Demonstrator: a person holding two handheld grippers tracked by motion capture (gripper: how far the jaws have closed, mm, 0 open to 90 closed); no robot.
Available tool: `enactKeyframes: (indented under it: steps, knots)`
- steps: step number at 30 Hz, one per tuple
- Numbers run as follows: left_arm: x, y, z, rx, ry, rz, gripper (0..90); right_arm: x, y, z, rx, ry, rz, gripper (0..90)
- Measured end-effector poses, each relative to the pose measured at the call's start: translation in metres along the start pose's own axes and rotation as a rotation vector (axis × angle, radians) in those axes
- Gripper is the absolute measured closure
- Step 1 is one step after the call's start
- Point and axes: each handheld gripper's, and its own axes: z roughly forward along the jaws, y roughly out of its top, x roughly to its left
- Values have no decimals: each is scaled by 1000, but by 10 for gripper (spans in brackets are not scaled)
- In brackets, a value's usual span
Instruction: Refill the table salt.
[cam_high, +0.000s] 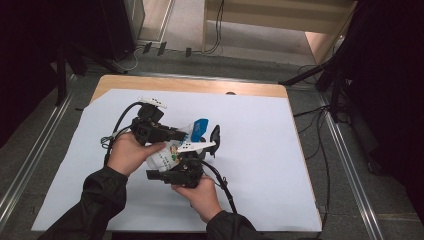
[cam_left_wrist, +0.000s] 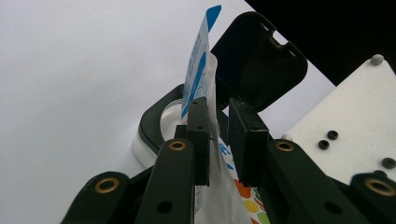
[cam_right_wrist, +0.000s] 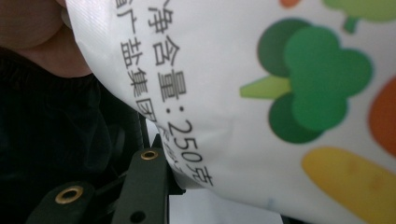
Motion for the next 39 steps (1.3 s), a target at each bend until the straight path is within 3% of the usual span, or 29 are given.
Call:
enactKeyframes:
  steps: [16,39]
  knots:
    - [-1,2,2,5,20,-2,835,4,1,-1,18,-59,-67,620]
    - [-2,1,-2,-3,15,-4,798,-1,1,-2,-5,-30,-26,663]
